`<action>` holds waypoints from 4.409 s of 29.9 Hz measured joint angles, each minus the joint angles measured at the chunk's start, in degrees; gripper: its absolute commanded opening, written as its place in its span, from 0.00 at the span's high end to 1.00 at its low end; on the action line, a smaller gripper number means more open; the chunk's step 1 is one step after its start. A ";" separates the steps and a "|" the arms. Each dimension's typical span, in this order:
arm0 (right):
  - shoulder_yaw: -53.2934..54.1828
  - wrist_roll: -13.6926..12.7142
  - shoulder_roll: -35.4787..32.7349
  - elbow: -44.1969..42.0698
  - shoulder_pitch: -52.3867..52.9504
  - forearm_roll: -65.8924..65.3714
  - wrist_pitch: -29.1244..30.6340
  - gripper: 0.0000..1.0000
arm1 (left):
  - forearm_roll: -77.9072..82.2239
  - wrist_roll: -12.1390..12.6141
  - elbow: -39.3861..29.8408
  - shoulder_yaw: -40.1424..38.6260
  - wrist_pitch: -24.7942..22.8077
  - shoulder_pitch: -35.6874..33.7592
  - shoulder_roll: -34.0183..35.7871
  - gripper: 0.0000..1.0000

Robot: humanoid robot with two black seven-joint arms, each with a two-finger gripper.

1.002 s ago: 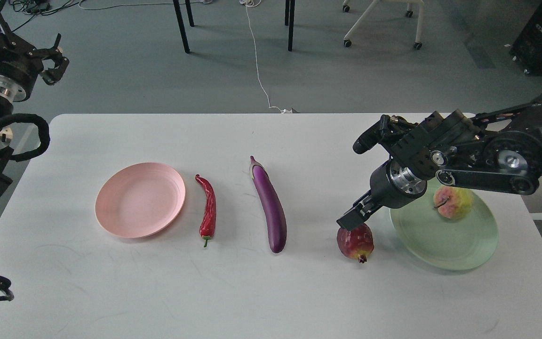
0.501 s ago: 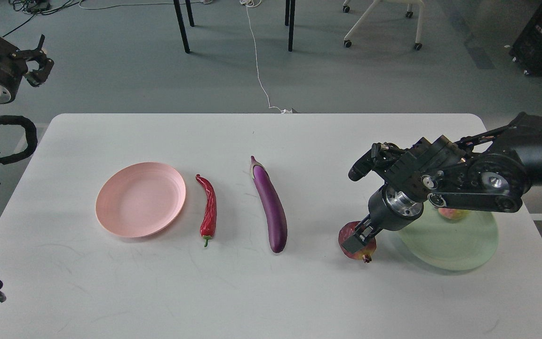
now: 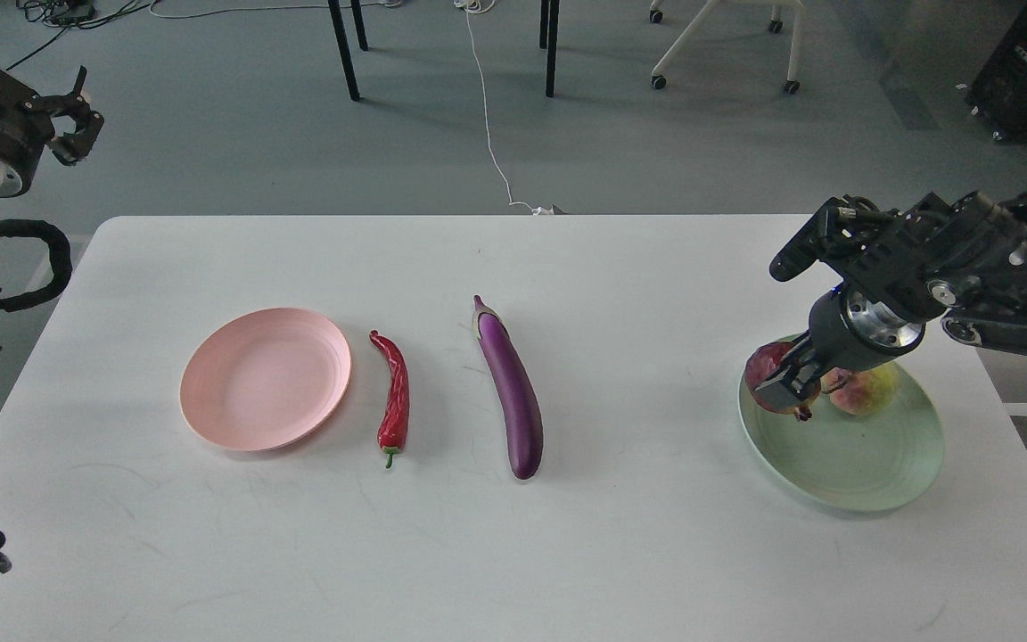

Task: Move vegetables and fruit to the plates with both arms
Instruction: 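Place the red fruit on the green plate and raise the right gripper, then reach the left gripper over to the purple eggplant and grasp it, then lift the eggplant and lower it onto the pink plate, releasing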

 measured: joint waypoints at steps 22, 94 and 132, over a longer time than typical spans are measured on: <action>17.46 -0.30 -9.31 -0.78 -9.85 10.17 -2.07 0.02 | 1.28 0.74 -0.54 1.21 0.00 -1.13 -0.76 0.02; 74.30 0.12 -3.99 -35.70 -58.22 101.59 -0.01 0.00 | 98.63 29.74 -39.17 28.09 0.01 -2.92 -21.36 0.13; 74.50 0.58 -3.91 -36.31 -57.61 99.22 -0.03 0.00 | 87.67 29.82 -62.60 25.90 0.02 -4.65 12.43 0.88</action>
